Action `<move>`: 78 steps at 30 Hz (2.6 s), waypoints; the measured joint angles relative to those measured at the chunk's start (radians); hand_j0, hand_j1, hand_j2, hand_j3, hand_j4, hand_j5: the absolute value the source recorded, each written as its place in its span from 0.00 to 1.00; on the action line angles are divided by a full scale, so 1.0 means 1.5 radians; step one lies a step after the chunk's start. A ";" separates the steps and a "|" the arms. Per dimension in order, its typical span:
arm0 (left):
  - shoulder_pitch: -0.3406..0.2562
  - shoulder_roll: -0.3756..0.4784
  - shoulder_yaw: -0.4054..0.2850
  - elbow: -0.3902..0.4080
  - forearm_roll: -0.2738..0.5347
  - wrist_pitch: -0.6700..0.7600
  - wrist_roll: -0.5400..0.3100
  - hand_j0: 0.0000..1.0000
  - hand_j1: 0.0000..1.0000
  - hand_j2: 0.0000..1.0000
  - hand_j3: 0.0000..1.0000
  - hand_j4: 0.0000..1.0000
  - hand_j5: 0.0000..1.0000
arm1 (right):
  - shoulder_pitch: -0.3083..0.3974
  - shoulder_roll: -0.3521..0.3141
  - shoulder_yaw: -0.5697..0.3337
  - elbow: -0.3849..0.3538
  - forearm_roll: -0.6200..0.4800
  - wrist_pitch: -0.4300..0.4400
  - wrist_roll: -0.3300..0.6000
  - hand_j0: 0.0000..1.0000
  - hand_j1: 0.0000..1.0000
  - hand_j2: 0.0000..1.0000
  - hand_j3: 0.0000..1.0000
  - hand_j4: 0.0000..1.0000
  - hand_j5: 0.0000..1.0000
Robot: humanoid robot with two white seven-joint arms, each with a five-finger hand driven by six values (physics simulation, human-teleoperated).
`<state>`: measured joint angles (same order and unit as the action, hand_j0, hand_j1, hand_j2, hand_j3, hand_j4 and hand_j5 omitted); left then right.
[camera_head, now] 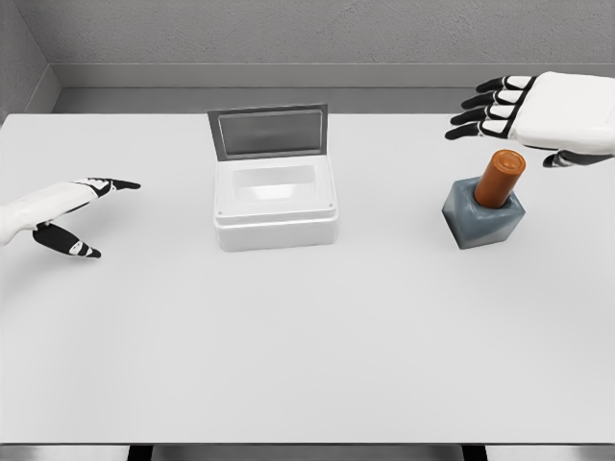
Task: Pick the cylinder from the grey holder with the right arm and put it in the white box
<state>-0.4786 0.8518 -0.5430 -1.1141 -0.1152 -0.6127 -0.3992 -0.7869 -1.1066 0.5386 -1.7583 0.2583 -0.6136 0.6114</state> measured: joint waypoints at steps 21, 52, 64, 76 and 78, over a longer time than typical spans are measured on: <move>-0.068 -0.107 -0.003 0.200 0.206 0.000 0.063 1.00 1.00 1.00 1.00 1.00 1.00 | 0.007 0.012 0.031 0.009 0.013 0.000 0.000 1.00 1.00 1.00 1.00 1.00 1.00; -0.079 -0.061 -0.176 0.169 0.248 0.001 0.127 1.00 1.00 1.00 1.00 1.00 1.00 | 0.007 0.063 0.075 0.119 0.097 0.000 0.000 1.00 1.00 1.00 1.00 1.00 1.00; -0.088 -0.057 -0.225 0.168 0.247 0.001 0.125 1.00 1.00 1.00 1.00 1.00 1.00 | 0.002 0.089 0.083 0.160 0.128 0.000 0.000 1.00 1.00 1.00 1.00 1.00 1.00; -0.088 -0.058 -0.228 0.169 0.246 0.001 0.123 1.00 1.00 1.00 1.00 1.00 1.00 | 0.002 0.109 0.083 0.200 0.148 0.000 0.000 1.00 1.00 1.00 1.00 1.00 1.00; -0.088 -0.059 -0.228 0.169 0.246 0.001 0.123 1.00 1.00 1.00 1.00 1.00 1.00 | 0.002 0.115 0.084 0.206 0.152 0.000 0.000 1.00 1.00 1.00 1.00 1.00 1.00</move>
<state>-0.6105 0.7638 -0.8851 -0.8599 0.2536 -0.6110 -0.2148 -0.7839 -0.9347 0.6647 -1.4491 0.4857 -0.6133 0.6113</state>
